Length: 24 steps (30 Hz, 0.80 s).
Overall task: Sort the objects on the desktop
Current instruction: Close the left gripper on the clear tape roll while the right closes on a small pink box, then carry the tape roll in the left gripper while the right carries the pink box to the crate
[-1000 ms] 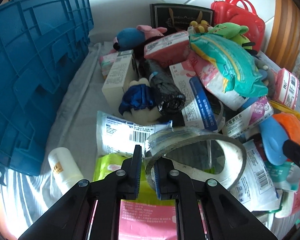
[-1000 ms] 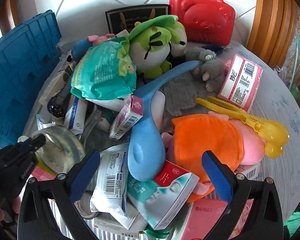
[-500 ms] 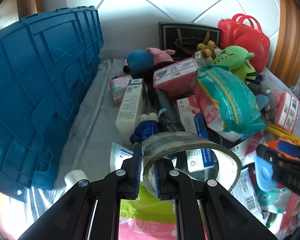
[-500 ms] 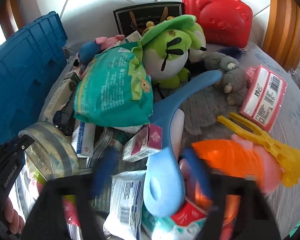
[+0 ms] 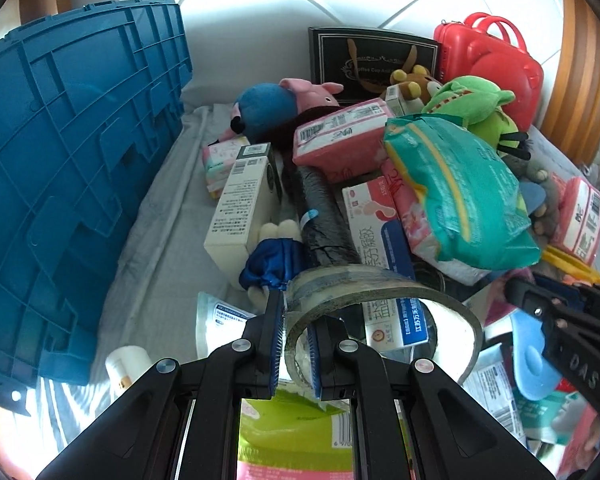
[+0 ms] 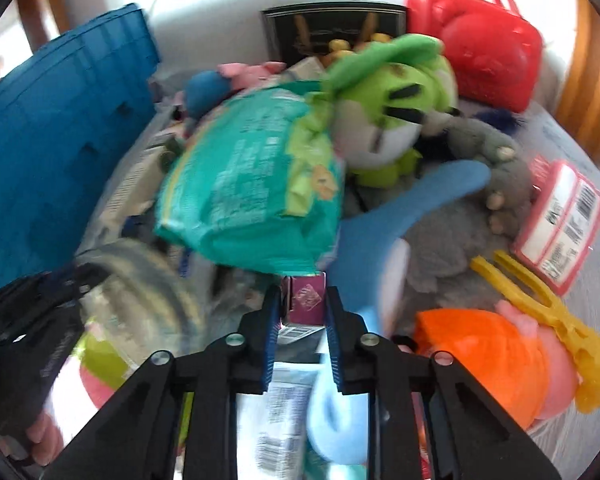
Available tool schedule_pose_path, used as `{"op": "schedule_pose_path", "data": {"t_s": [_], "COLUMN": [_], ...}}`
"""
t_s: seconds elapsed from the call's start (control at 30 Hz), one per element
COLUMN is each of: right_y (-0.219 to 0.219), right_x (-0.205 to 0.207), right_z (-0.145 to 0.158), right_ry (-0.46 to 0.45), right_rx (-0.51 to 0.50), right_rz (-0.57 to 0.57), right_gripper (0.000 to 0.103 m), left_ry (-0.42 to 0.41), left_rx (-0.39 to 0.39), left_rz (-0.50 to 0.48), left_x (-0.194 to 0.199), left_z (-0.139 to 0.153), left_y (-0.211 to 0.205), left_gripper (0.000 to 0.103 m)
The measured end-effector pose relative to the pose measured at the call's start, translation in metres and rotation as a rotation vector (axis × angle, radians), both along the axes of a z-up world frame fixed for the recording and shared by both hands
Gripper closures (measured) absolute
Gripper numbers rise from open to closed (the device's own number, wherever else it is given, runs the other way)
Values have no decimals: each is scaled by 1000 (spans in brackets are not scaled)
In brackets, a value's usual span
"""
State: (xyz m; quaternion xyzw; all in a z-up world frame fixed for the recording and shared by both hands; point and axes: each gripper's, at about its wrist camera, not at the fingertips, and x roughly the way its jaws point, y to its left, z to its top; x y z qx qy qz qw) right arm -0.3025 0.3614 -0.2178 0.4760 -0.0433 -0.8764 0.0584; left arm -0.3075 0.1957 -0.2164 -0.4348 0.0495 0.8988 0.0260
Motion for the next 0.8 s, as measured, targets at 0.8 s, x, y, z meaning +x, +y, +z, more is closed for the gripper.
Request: {"op": "schedule_pose_path", "data": {"t_s": [0.8], "right_y": [-35], "right_x": [33], "right_z": [34], "right_ry": [53], "right_rx": [71], "right_rz": [4], "right_gripper": [85], "left_ry": [63], "left_rx": [33], "left_rz": [-42], "left_x": [23], "left_z": [31], "left_y": [-11], "left_gripper": [92]}}
